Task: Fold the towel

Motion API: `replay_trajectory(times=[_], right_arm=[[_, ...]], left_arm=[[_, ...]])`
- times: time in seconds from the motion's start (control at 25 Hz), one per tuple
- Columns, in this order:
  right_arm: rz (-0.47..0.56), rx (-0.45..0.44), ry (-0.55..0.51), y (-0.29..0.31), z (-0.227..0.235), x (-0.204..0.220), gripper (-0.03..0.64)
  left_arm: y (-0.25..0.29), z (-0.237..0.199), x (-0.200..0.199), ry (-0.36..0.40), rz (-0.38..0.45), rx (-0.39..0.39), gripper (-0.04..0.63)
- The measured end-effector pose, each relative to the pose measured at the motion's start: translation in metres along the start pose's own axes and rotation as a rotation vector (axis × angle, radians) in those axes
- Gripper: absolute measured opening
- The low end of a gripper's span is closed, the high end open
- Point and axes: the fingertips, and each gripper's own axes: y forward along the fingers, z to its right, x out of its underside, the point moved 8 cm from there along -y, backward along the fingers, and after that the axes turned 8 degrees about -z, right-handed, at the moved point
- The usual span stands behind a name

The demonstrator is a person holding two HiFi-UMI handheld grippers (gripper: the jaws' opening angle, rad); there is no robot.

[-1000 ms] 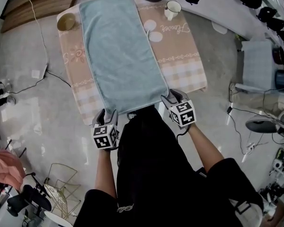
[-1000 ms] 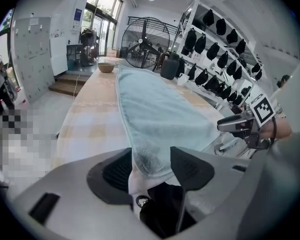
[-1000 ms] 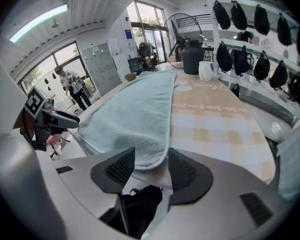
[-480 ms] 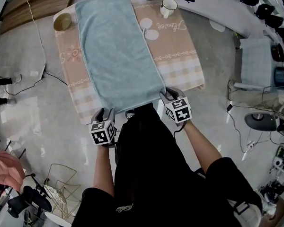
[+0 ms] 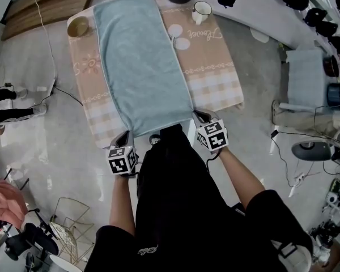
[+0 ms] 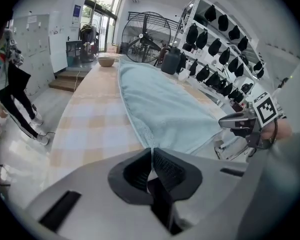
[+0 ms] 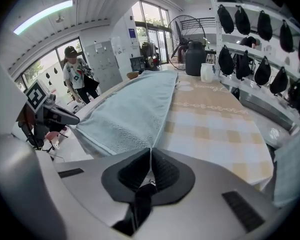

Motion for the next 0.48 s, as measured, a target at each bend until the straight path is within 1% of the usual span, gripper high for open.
replay_trajectory(times=[0.08, 0.48], right_arm=[[0.007, 0.002, -0.003, -0.004, -0.001, 0.004, 0.011], [0.020, -0.001, -0.021, -0.023, -0.011, 0.021, 0.009]], left_arm=[[-0.003, 0.001, 0.004, -0.005, 0.007, 0.000, 0.015], [-0.016, 0.009, 0.029, 0.015, 0.002, 0.016, 0.011]])
